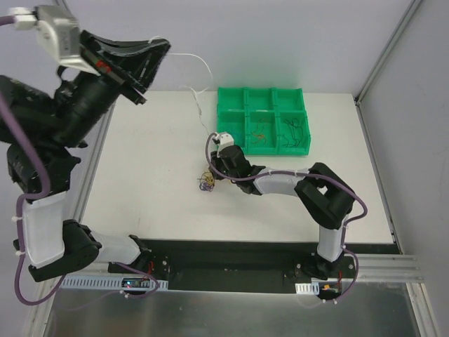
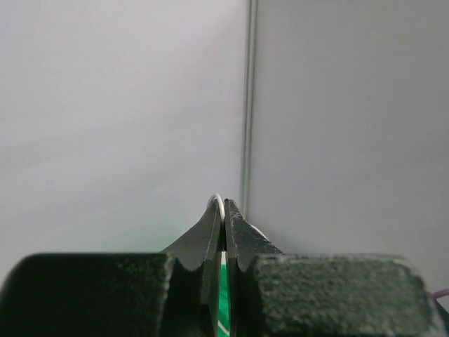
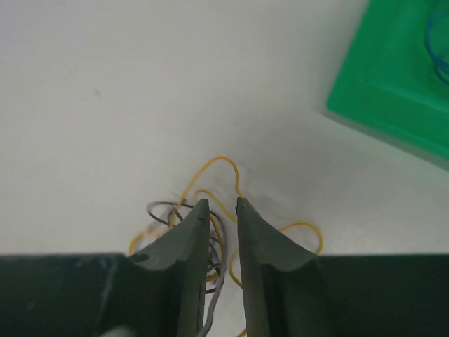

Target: Untangle the cables

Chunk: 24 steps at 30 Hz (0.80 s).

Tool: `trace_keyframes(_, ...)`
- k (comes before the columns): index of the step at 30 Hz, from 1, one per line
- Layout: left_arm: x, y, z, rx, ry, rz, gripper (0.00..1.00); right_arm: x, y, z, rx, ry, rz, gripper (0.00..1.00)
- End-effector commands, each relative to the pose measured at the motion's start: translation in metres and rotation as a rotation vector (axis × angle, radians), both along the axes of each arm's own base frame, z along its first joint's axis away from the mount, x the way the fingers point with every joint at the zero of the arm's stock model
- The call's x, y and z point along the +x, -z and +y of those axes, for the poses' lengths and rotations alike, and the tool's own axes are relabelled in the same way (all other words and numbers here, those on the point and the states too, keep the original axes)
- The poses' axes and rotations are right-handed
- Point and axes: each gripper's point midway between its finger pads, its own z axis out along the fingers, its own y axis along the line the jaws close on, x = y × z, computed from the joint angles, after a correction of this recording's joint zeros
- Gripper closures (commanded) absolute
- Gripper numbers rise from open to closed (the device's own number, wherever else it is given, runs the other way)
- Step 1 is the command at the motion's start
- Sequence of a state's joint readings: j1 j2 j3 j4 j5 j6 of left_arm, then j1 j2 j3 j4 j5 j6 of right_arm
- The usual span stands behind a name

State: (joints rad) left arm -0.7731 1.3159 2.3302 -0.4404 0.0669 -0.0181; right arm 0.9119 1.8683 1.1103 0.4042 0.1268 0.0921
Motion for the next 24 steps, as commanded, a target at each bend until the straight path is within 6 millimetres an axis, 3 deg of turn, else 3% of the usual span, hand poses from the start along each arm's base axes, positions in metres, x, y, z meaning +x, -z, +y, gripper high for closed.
trace_keyframes(1, -0.038, -0.055, 0.067, -0.132, -0.136, -0.185, 1.00, 0.018, 0.002, -0.025, 0.064, 0.098, -0.001, 0.74)
trace_keyframes(6, -0.018, -0.035, 0.076, -0.103, -0.250, -0.135, 1.00, 0.018, 0.016, -0.073, 0.000, 0.170, 0.011, 0.63)
trace_keyframes(10, 0.012, 0.007, 0.064, -0.014, -0.317, -0.045, 1.00, 0.012, 0.017, -0.130, -0.038, 0.277, 0.033, 0.50)
trace_keyframes(14, 0.045, 0.053, 0.062, 0.088, -0.439, 0.046, 1.00, -0.004, 0.004, -0.170, -0.084, 0.292, 0.017, 0.30)
trace_keyframes(17, 0.058, 0.078, 0.059, 0.144, -0.481, 0.085, 1.00, -0.019, -0.014, -0.182, -0.106, 0.247, 0.015, 0.22)
trace_keyframes(22, 0.078, 0.127, 0.049, 0.235, -0.518, 0.168, 1.00, -0.048, -0.055, -0.180, -0.053, 0.134, 0.011, 0.19)
trace_keyframes(24, 0.080, 0.138, 0.042, 0.241, -0.496, 0.186, 1.00, -0.056, -0.069, -0.185, -0.036, 0.122, -0.007, 0.17)
